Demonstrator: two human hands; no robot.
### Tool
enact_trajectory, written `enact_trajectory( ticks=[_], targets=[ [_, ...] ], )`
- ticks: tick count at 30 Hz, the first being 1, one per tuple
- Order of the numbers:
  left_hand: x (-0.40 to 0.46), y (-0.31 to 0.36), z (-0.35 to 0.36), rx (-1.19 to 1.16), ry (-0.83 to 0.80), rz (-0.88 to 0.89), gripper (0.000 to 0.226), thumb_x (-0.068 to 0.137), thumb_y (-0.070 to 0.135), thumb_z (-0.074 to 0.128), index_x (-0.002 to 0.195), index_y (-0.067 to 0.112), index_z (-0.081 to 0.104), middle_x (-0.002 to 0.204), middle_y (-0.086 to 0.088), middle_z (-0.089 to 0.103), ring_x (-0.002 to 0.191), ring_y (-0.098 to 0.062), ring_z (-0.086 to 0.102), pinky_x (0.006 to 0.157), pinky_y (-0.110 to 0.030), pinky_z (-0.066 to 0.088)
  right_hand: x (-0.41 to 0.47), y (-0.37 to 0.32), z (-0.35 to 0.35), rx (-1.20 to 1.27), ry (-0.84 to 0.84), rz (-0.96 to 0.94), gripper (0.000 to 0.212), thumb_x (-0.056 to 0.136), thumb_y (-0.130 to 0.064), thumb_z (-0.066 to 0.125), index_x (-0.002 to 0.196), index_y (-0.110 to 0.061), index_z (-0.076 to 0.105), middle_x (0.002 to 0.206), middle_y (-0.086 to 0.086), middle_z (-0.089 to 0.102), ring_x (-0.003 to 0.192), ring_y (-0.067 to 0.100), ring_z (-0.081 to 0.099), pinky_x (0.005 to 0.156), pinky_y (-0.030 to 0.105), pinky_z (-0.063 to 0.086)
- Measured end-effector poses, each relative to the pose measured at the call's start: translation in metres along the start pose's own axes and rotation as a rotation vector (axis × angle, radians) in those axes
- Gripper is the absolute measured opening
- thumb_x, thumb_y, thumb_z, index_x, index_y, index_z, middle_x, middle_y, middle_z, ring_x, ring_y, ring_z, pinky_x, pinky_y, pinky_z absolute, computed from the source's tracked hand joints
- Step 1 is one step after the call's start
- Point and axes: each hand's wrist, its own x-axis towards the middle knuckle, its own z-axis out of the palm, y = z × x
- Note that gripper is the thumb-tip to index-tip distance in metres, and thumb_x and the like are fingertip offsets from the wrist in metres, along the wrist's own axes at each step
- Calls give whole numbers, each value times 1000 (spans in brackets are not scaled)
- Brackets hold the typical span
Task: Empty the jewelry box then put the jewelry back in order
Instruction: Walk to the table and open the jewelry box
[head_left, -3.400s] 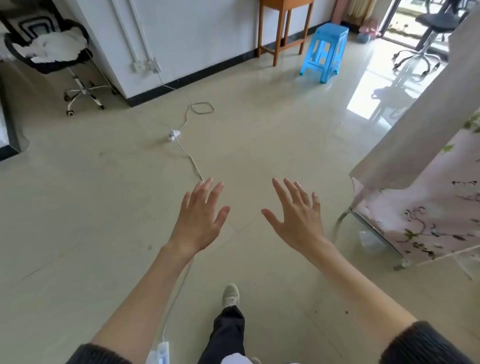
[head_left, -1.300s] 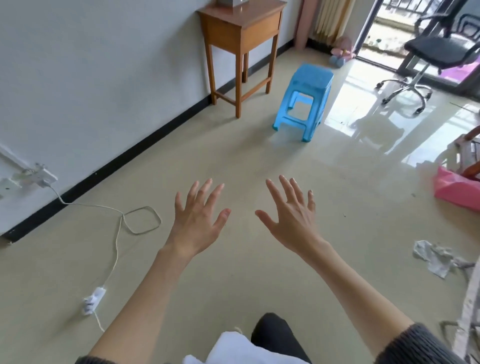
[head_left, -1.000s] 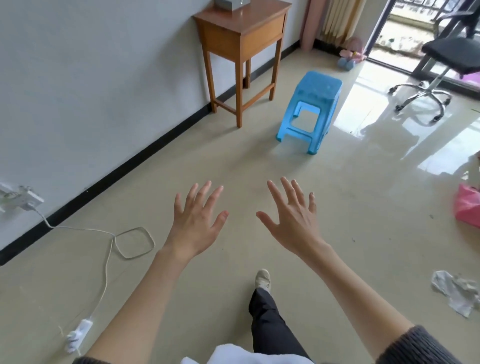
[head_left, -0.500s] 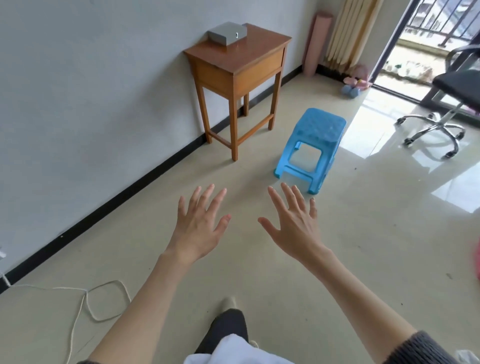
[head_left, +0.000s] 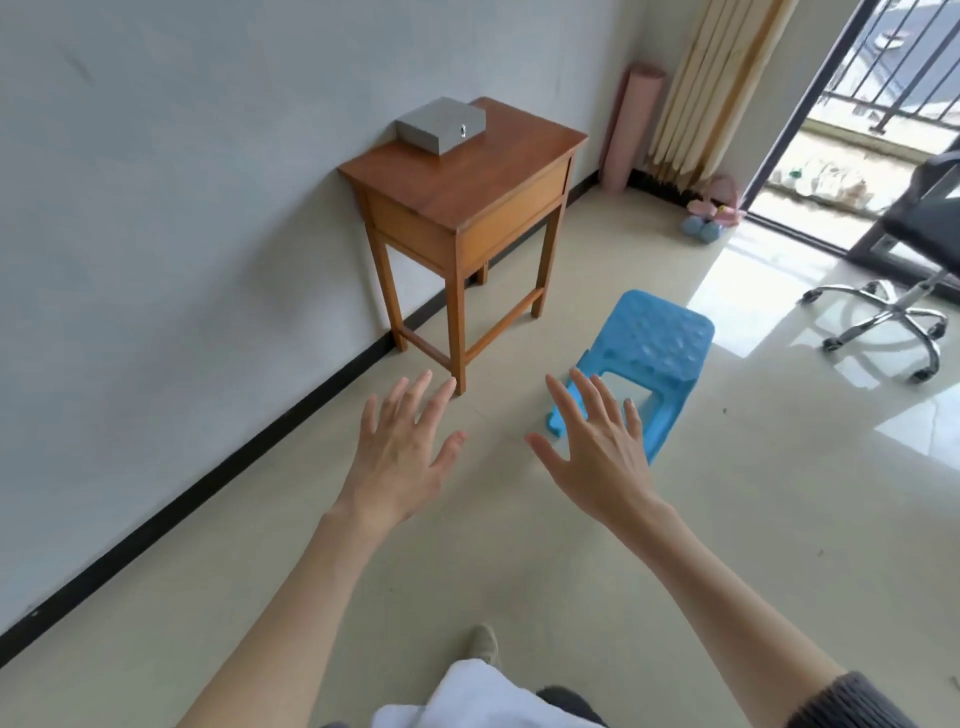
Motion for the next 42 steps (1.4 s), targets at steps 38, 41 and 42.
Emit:
enact_trajectory(
  ticks=[38, 41, 42],
  targets=[
    [687, -40, -29, -11, -72, 6, 61, 93, 55, 16, 147, 31, 3, 157, -1, 2, 144, -20, -2, 118, -47, 4, 658, 171, -45, -12, -57, 30, 66, 90, -58, 33, 147, -31, 13, 156, 0, 16, 144, 22, 9, 116, 48, 7],
    [745, -55, -38, 0, -71, 21, 66, 87, 59, 11, 146, 32, 3, 157, -1, 2, 145, -20, -1, 117, -46, 4, 715, 172, -48, -4, -58, 49, 66, 90, -57, 34, 147, -31, 13, 156, 1, 16, 144, 22, 9, 117, 49, 7],
    [765, -60, -42, 1, -62, 17, 67, 85, 59, 10, 146, 33, 3, 157, 0, 1, 145, -20, -1, 116, -46, 4, 734, 171, -51, -6, -58, 44, 66, 90, -57, 34, 147, -31, 12, 156, 1, 15, 145, 22, 8, 117, 50, 7]
  ],
)
